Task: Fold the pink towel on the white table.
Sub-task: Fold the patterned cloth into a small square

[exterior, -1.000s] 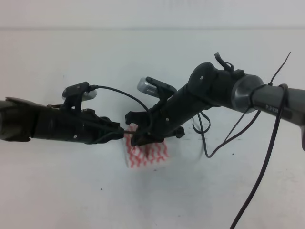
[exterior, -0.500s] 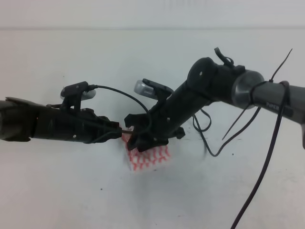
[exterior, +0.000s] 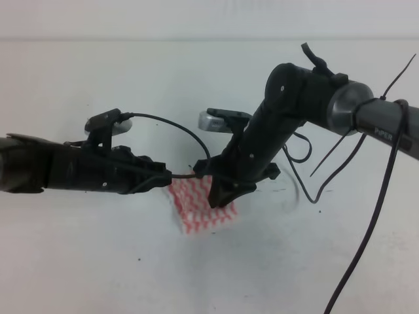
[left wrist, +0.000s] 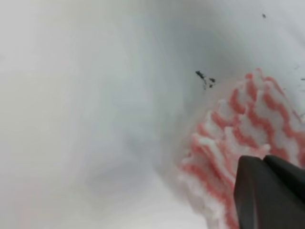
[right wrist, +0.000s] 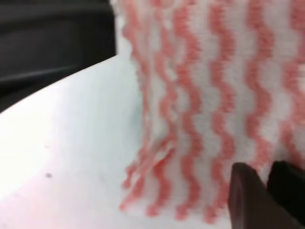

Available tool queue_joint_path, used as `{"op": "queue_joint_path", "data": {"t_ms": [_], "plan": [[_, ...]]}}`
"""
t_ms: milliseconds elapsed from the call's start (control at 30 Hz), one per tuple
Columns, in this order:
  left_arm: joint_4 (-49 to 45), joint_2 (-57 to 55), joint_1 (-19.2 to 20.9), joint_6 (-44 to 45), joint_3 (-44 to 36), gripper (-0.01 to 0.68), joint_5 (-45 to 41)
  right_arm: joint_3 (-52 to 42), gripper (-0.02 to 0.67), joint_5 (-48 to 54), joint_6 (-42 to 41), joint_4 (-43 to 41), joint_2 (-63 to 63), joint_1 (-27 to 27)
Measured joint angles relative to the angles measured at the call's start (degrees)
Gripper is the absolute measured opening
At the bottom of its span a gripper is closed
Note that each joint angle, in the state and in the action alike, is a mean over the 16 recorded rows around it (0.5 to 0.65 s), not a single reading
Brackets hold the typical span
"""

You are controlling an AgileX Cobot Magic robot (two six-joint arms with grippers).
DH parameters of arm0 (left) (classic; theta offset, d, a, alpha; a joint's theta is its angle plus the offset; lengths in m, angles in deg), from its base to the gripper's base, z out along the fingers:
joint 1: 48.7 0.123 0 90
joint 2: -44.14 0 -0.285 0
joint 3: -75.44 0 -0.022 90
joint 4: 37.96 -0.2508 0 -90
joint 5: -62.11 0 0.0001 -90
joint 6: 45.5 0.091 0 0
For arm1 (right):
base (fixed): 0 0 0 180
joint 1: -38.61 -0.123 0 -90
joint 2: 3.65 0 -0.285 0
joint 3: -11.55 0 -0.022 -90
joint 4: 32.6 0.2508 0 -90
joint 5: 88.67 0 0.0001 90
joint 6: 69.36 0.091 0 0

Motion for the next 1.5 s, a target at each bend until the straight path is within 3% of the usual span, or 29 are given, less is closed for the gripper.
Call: {"op": "queue_joint_path", "data": {"t_ms": [367, 800, 1500], "plan": [[3.9, 0.0, -0.5, 1.9, 0.2, -0.005, -2.6, 0.0, 0.028, -0.1, 2.5, -4.5, 0.0, 0.1], [7.9, -1.3, -6.0, 4.5, 2.2, -0.006, 2.2, 0.0, -0.015, -0.4, 2.6, -3.2, 0.1, 0.1], [-5.8, -3.2, -7.1, -4.7, 2.7, -0.006, 2.9, 0.0, -0.018, -0.4, 2.6, -4.7, -0.2, 0.2]]}}
